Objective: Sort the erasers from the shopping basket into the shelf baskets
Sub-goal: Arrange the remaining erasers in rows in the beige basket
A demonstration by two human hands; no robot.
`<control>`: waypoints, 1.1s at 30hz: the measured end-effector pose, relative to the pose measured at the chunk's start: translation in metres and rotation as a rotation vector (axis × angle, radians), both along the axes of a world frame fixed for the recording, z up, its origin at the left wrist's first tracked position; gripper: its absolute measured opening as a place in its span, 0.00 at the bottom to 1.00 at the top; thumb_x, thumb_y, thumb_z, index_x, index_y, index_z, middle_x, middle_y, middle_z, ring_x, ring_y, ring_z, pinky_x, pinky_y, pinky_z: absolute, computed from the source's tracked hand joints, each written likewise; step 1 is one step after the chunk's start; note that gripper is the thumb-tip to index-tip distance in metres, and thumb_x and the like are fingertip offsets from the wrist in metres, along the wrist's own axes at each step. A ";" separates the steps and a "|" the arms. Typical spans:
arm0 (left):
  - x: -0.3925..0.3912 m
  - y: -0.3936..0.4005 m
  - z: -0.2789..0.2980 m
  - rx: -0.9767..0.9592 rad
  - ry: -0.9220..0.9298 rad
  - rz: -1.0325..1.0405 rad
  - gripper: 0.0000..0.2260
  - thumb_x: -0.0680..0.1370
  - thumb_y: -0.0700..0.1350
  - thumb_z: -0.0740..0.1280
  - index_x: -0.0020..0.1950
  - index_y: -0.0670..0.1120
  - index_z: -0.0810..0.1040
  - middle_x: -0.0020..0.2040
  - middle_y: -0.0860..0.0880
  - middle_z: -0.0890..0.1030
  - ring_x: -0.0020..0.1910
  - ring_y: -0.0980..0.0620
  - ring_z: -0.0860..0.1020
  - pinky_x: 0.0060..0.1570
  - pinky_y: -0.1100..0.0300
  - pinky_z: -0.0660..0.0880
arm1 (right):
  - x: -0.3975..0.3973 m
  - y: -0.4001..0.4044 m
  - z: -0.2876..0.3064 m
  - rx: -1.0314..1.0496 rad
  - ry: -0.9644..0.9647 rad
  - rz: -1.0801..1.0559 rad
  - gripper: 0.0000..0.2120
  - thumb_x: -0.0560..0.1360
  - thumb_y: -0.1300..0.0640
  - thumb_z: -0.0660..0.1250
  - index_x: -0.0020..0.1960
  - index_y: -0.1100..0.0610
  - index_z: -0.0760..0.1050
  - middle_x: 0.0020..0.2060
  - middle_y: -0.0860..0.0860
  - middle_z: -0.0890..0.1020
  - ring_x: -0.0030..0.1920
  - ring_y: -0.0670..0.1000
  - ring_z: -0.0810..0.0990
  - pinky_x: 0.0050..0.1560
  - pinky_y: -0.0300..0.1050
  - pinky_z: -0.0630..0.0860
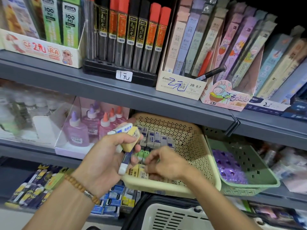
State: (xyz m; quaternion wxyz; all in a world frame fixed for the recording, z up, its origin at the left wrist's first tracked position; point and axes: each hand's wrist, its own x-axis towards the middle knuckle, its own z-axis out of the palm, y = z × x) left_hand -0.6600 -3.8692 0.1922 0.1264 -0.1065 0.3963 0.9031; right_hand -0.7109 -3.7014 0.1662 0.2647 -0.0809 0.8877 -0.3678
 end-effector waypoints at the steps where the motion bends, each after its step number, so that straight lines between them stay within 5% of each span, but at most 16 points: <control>1: -0.001 0.000 0.000 0.000 0.002 -0.009 0.17 0.65 0.37 0.69 0.54 0.44 0.78 0.48 0.42 0.83 0.35 0.52 0.76 0.25 0.63 0.72 | 0.001 0.000 0.003 -0.051 0.078 -0.030 0.08 0.78 0.62 0.68 0.43 0.51 0.79 0.38 0.53 0.82 0.28 0.45 0.79 0.32 0.40 0.78; 4: -0.002 0.002 0.000 -0.014 0.005 -0.018 0.23 0.66 0.41 0.72 0.61 0.43 0.77 0.49 0.41 0.83 0.33 0.52 0.76 0.24 0.63 0.71 | 0.006 0.004 0.022 -0.313 0.314 -0.180 0.05 0.79 0.54 0.67 0.46 0.48 0.80 0.35 0.47 0.83 0.29 0.43 0.76 0.31 0.37 0.73; 7: 0.000 0.006 0.002 -0.031 0.015 -0.045 0.24 0.64 0.44 0.74 0.59 0.42 0.79 0.44 0.43 0.82 0.31 0.53 0.75 0.23 0.64 0.71 | 0.013 0.001 0.037 -0.480 0.356 -0.174 0.03 0.76 0.49 0.70 0.49 0.46 0.81 0.38 0.39 0.85 0.35 0.37 0.80 0.34 0.33 0.73; 11: 0.002 0.014 0.002 -0.110 0.051 0.014 0.16 0.72 0.45 0.71 0.58 0.43 0.79 0.36 0.46 0.77 0.30 0.53 0.74 0.22 0.63 0.70 | 0.021 -0.010 0.039 -0.489 0.365 -0.052 0.04 0.75 0.55 0.72 0.48 0.54 0.84 0.35 0.46 0.84 0.36 0.42 0.79 0.39 0.33 0.72; 16: 0.000 0.016 0.001 -0.287 0.052 0.102 0.12 0.77 0.51 0.67 0.49 0.43 0.80 0.32 0.49 0.78 0.27 0.55 0.73 0.21 0.63 0.70 | 0.015 0.003 0.035 -0.683 0.178 -0.270 0.05 0.75 0.58 0.72 0.48 0.59 0.81 0.41 0.55 0.85 0.36 0.45 0.79 0.32 0.36 0.75; 22: -0.001 0.008 0.000 -0.294 0.055 0.059 0.26 0.66 0.66 0.66 0.51 0.47 0.85 0.35 0.50 0.77 0.26 0.55 0.71 0.19 0.64 0.65 | 0.004 0.039 0.021 -0.287 -0.057 -0.269 0.04 0.75 0.64 0.70 0.50 0.62 0.79 0.34 0.53 0.84 0.32 0.48 0.80 0.36 0.39 0.79; 28: 0.001 0.013 0.001 -0.395 0.154 0.096 0.22 0.68 0.66 0.67 0.49 0.52 0.86 0.32 0.51 0.72 0.25 0.56 0.68 0.20 0.65 0.65 | 0.010 0.020 0.006 -0.012 -0.087 -0.122 0.02 0.75 0.65 0.70 0.45 0.59 0.80 0.38 0.51 0.83 0.30 0.44 0.81 0.37 0.39 0.81; 33: 0.002 0.014 0.000 -0.410 0.165 0.107 0.21 0.65 0.66 0.68 0.48 0.55 0.85 0.30 0.49 0.70 0.23 0.55 0.66 0.20 0.65 0.65 | 0.018 0.020 0.020 -0.360 0.135 -0.191 0.09 0.77 0.50 0.69 0.45 0.54 0.82 0.40 0.51 0.83 0.32 0.46 0.79 0.30 0.38 0.75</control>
